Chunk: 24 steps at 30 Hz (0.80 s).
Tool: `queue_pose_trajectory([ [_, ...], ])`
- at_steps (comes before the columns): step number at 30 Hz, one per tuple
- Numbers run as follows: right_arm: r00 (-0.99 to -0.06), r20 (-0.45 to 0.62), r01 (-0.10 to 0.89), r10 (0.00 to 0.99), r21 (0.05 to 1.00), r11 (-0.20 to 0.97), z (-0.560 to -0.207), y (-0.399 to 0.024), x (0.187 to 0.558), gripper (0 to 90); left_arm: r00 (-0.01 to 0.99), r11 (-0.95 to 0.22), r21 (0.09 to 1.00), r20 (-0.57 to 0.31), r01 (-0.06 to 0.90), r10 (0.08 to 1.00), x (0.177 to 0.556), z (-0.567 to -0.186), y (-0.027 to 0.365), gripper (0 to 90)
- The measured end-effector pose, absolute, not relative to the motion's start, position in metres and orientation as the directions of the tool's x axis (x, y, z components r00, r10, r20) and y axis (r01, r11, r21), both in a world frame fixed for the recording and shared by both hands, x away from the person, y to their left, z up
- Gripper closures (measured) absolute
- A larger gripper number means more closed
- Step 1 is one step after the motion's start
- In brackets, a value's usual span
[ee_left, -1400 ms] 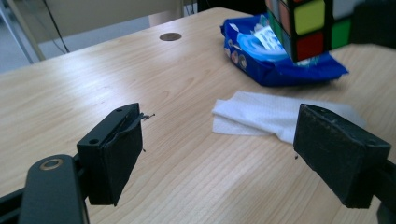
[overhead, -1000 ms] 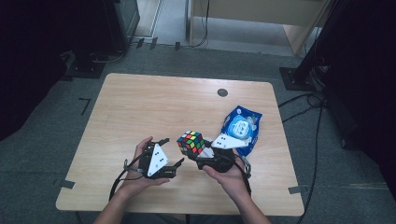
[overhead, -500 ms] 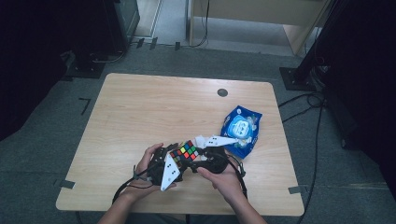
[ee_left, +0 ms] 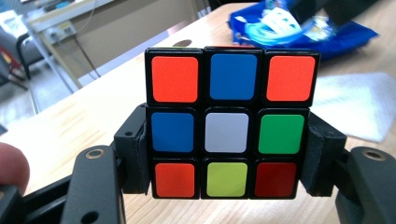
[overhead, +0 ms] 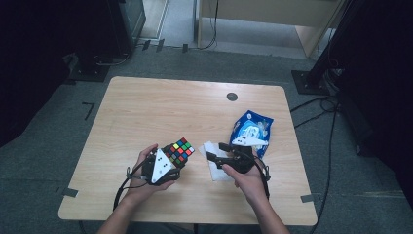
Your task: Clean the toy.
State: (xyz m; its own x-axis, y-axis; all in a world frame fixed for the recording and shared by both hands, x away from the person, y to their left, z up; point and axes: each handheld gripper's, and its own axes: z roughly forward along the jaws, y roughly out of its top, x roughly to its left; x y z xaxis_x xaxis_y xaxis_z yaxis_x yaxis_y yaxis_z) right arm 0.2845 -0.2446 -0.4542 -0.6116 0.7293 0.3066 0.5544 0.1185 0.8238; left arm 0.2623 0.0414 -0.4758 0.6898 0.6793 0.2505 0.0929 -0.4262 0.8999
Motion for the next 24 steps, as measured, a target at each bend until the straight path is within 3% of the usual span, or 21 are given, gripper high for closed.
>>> queue_pose_trajectory([
  [6,-0.554,0.175,0.577,0.814,0.785,0.225,-0.495,-0.242,0.293,43.5,0.687,-0.357,0.924,0.172,0.136,0.706,0.266,-0.473,0.049,33.9],
  [10,-0.532,0.1,0.57,0.841,0.777,0.268,-0.507,-0.237,0.294,44.2,0.697,-0.337,0.93,0.144,0.148,0.703,0.266,-0.471,0.05,33.9],
  [22,-0.533,0.033,0.564,0.846,0.759,0.326,-0.52,-0.235,0.294,55.8,0.712,-0.305,0.937,0.098,0.169,0.695,0.267,-0.47,0.052,33.9],
  [24,-0.546,0.034,0.557,0.837,0.761,0.333,-0.52,-0.235,0.292,71.9,0.719,-0.306,0.937,0.095,0.17,0.689,0.266,-0.47,0.051,33.9],
])
